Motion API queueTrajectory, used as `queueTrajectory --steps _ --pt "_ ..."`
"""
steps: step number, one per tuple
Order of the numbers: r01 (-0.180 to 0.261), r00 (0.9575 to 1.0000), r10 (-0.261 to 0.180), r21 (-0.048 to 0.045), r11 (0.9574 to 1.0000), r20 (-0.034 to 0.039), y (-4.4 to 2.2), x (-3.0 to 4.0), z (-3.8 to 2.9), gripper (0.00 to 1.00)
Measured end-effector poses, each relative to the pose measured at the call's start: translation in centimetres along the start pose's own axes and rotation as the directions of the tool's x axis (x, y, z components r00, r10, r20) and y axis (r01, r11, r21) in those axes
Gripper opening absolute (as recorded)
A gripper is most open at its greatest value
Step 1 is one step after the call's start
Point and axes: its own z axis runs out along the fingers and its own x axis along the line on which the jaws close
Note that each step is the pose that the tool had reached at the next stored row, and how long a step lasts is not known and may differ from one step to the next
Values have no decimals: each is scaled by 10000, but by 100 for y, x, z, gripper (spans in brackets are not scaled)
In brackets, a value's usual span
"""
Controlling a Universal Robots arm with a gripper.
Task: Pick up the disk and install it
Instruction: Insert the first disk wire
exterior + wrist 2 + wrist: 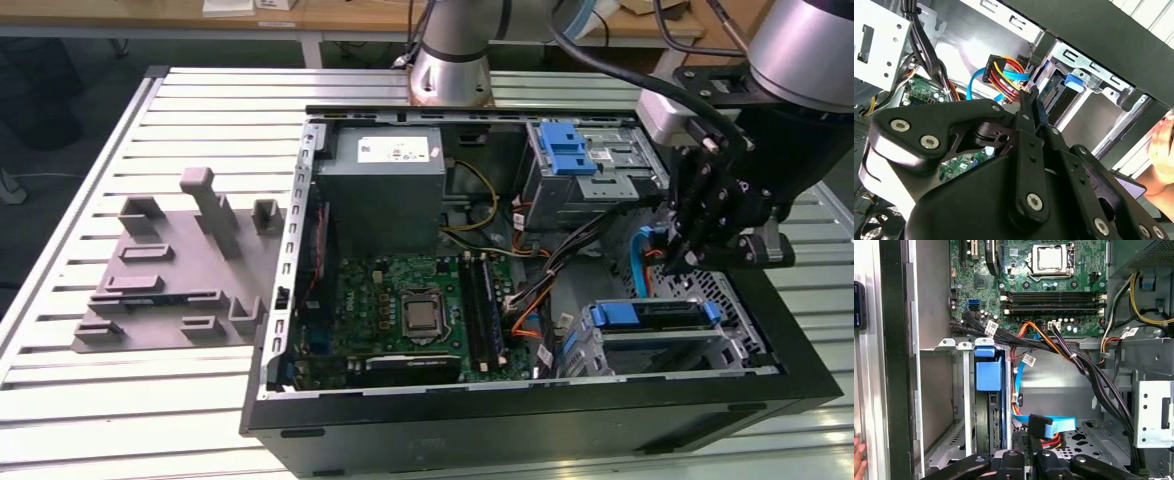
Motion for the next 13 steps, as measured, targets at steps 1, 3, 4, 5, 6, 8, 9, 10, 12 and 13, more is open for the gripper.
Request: queueTrajectory --steps 1,3,4,5,6,8,9,10,12,13 --pt "0 10000 0 0 10000 -7 0 1 0 16" --pt "0 10000 0 0 10000 -14 0 9 0 16" --pt "0 10000 0 0 10000 -14 0 21 1 16" --pt "-1 10000 1 0 10000 -14 0 35 1 16" --pt "-1 10000 1 0 10000 -13 0 51 2 16" --pt "0 10000 0 0 10000 -13 -2 91 3 16" --pt "0 10000 0 1 10000 -11 -2 113 4 16" --pt "0 10000 0 1 10000 -13 -3 136 4 16" --pt "0 10000 0 0 10000 -14 -5 183 4 16" --pt "0 10000 0 1 10000 -13 -5 206 5 16"
